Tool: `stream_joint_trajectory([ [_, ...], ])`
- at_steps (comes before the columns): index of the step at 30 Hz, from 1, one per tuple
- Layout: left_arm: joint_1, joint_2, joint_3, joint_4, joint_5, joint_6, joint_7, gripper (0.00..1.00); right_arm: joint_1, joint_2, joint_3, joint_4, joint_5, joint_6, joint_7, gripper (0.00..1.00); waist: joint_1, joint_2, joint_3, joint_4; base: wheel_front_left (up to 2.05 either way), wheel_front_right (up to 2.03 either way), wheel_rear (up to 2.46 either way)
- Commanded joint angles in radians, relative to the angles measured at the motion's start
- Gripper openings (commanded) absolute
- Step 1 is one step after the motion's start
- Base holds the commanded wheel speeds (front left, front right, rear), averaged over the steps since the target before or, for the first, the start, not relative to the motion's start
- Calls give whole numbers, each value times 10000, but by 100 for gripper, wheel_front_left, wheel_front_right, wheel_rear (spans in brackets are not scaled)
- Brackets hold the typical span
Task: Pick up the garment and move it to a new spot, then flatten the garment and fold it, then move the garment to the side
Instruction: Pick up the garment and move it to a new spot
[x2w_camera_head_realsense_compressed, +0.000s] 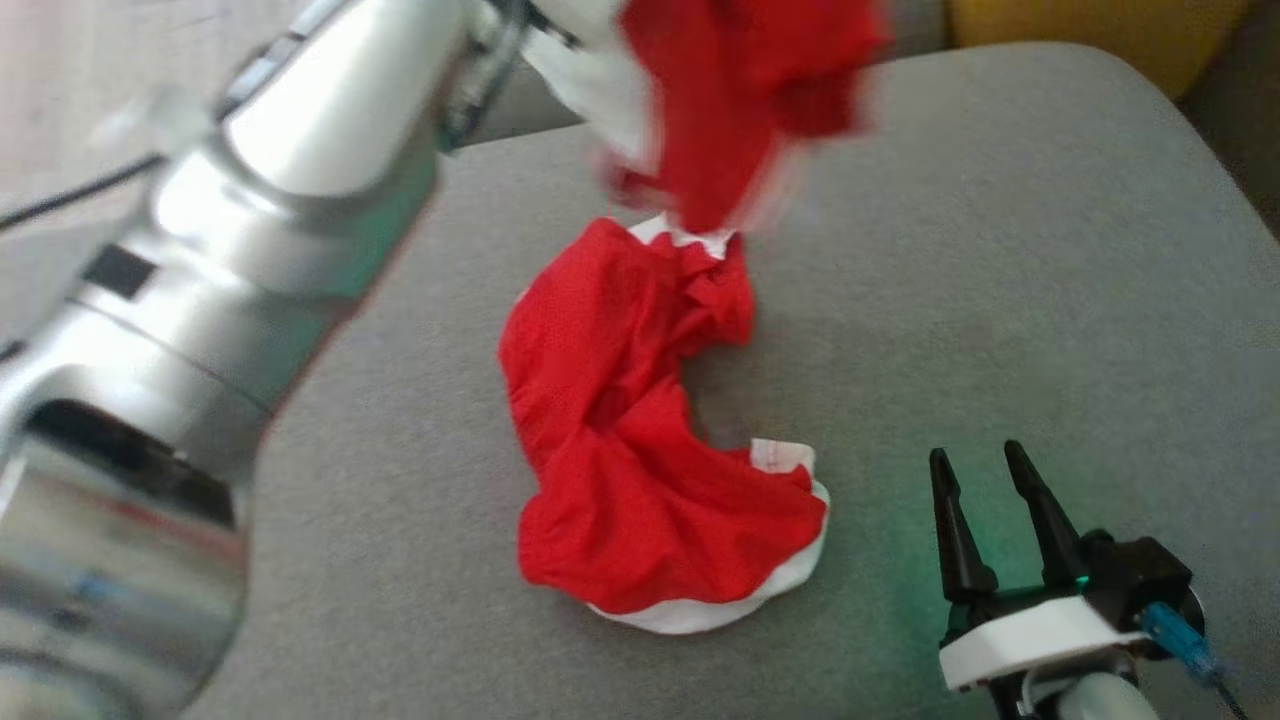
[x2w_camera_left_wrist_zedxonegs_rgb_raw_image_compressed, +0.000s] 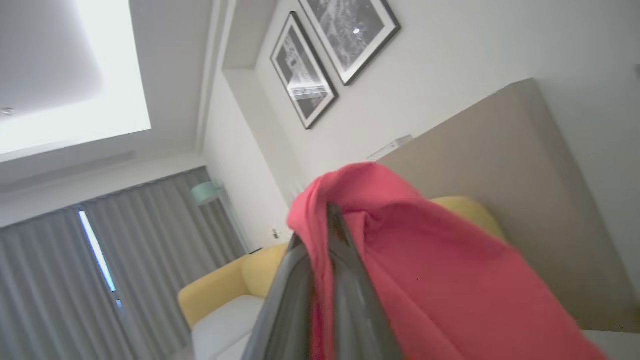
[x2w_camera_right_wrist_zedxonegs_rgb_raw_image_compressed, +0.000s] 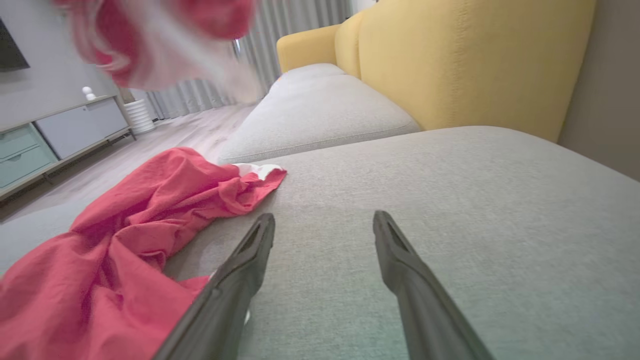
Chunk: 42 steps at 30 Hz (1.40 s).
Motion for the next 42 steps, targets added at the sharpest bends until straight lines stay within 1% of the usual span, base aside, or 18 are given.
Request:
stream_joint_trajectory([
  [1, -700, 443, 406, -162, 58, 74, -36, 0, -77, -49, 216, -341, -63, 65, -38, 100, 1, 0, -108, 289, 0, 0, 0],
  [6, -550, 1460, 885, -129, 346, 18, -37, 0, 58, -49, 18, -391, -166, 65, -38, 100, 1, 0, -252, 988, 0, 0, 0],
  [11, -238, 2470, 949, -149, 614, -291, -38, 0, 215, -49, -118, -447, -259, 65, -38, 100, 1, 0, -222, 1760, 0, 0, 0],
  [12, -52, 2825, 1038, -167, 608, -363, -38, 0, 235, -49, -151, -482, -303, 65, -38, 100, 1, 0, -148, 2067, 0, 0, 0],
  [18, 682, 3668, 1304, 195, 343, -241, 20, 0, 224, -50, -293, -589, -469, 65, -38, 100, 1, 0, 200, 2907, 0, 0, 0],
  [23, 1576, 4168, 1631, 522, -160, 27, 112, 0, 147, -186, -324, -678, -560, 65, -38, 100, 1, 0, 619, 3407, 0, 0, 0],
  [28, 3011, 4641, 2059, 787, -732, 421, 42, 0, 27, -352, -318, -746, -556, 65, -38, 100, 1, 0, 949, 3647, 0, 0, 0],
  [31, 4072, 4680, 2427, 894, -1230, 520, -5, 0, 6, -416, -288, -744, -542, 65, -38, 100, 1, 0, 1030, 3678, 0, 0, 0],
  [34, 5123, 4545, 2755, 926, -1613, 582, -29, 0, -9, -462, -242, -729, -521, 65, -38, 100, 1, 0, 1038, 3647, 0, 0, 0],
  [36, 5764, 4444, 3114, 754, -1726, 780, -33, 0, -14, -462, -221, -698, -522, 65, -38, 100, 1, 0, 970, 3572, 0, 0, 0],
  [37, 6096, 4386, 3315, 661, -1784, 864, -35, 46, -11, -451, -225, -687, -524, 65, -38, 100, 1, 0, 916, 3522, 0, 0, 0],
  [38, 6404, 4352, 3557, 488, -1767, 1013, -35, 100, -6, -434, -234, -680, -516, 65, -38, 100, 1, 0, 852, 3463, 0, 0, 0],
  [39, 6404, 4352, 3557, 488, -1767, 1013, -35, 100, -6, -434, -234, -680, -516, 65, -38, 100, 1, 0, 852, 3463, 0, 0, 0],
  [42, 7375, 4294, 4312, -595, -1277, 1488, -37, 100, 42, -366, -231, -650, -495, 65, -38, 100, 1, 0, 601, 3260, 0, 0, 0],
])
